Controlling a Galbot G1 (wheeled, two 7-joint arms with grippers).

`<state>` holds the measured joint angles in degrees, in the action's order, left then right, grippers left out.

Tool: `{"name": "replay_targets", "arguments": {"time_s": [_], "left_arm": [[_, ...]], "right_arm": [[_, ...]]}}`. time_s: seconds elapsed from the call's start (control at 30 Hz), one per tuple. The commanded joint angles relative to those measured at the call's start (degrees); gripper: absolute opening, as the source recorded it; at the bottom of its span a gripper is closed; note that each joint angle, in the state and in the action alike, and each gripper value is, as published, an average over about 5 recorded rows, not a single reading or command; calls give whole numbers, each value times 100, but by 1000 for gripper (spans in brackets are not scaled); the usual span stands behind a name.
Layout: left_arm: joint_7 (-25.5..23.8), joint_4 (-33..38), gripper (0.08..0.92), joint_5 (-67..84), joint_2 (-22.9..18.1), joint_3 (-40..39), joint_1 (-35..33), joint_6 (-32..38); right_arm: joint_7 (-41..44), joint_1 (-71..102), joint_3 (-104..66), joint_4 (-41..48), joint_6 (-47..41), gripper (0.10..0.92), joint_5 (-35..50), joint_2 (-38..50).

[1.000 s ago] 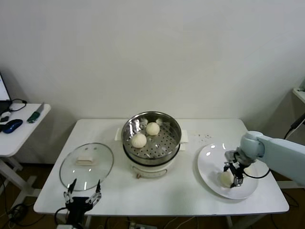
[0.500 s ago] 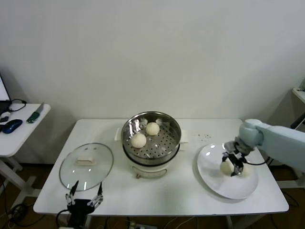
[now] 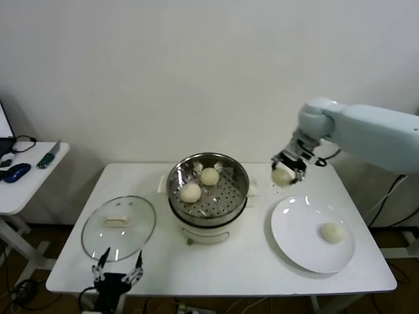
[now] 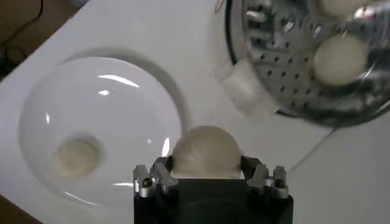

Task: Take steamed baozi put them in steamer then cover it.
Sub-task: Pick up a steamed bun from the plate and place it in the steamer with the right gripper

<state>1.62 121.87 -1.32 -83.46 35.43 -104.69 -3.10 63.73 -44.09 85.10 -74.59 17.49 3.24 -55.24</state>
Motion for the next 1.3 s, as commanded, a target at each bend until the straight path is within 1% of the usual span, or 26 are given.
{"name": "replay_targets", "arguments": {"time_s": [0.03,0.3,0.67,1.3], "left_arm": [[-7,-33,823,112,35,88,37,22],[-4,-22,823,265,-9,123,-173,184],[4,42,823,411,6,230,-212,176],[31,-166,823,498,2,258,-132,191]], "right_arm": [[-19,-538,-108,-75,1151,724,-416,-1397],[-89,133,-289,238,1647,729,-1284,-2193],[-111,934,-219,427,1658,729,-1598,-2622],[176,1051,-31,280,1439,755,-1334,-2546]]}}
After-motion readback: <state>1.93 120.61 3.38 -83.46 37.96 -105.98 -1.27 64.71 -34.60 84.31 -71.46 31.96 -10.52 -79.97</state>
